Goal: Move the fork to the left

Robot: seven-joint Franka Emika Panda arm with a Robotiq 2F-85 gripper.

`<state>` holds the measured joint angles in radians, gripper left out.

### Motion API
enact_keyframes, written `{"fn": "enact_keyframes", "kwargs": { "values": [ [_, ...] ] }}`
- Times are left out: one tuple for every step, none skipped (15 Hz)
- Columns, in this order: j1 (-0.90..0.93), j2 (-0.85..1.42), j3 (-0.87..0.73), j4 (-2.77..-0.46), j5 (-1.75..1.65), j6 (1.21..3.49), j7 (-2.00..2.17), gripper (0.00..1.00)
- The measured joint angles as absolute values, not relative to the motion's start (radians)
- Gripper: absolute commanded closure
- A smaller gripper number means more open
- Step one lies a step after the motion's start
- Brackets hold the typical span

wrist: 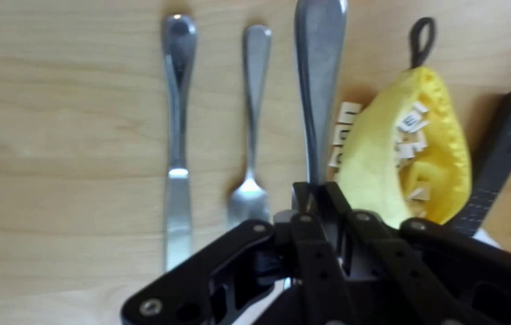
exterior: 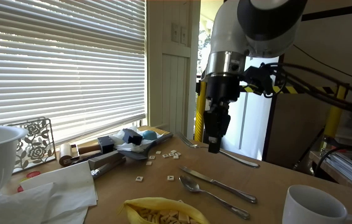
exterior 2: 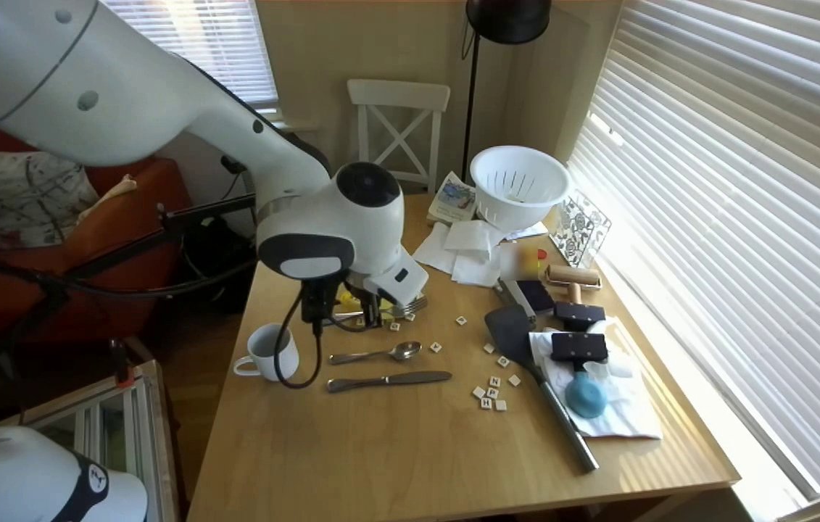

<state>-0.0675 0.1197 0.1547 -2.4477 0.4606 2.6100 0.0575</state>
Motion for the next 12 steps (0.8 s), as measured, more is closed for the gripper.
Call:
{"fn": "enact_keyframes", "kwargs": {
  "values": [
    [-0.040, 0.110, 0.166, -2.442, 0.487, 2.610, 0.062, 0.97],
    [-0.014, 0.109, 0.172, -2.433, 0.502, 2.610, 0.074, 0.97],
    [0.009, 0.111, 0.174, -2.424, 0.506, 2.610, 0.092, 0.97],
    [0.027, 0.117, 0.175, -2.417, 0.506, 2.610, 0.109, 0.97],
    [0.039, 0.126, 0.174, -2.411, 0.506, 2.612, 0.123, 0.97],
    [0.046, 0.138, 0.173, -2.405, 0.506, 2.616, 0.133, 0.97],
    [0.050, 0.154, 0.172, -2.399, 0.506, 2.623, 0.139, 0.97],
    [0.051, 0.173, 0.171, -2.391, 0.506, 2.629, 0.140, 0.97],
    [0.051, 0.196, 0.169, -2.381, 0.506, 2.638, 0.141, 0.97],
    [0.051, 0.221, 0.168, -2.370, 0.506, 2.650, 0.141, 0.97],
    [0.051, 0.247, 0.167, -2.359, 0.506, 2.667, 0.141, 0.97],
    [0.051, 0.272, 0.165, -2.347, 0.504, 2.679, 0.141, 0.97]
  ]
}}
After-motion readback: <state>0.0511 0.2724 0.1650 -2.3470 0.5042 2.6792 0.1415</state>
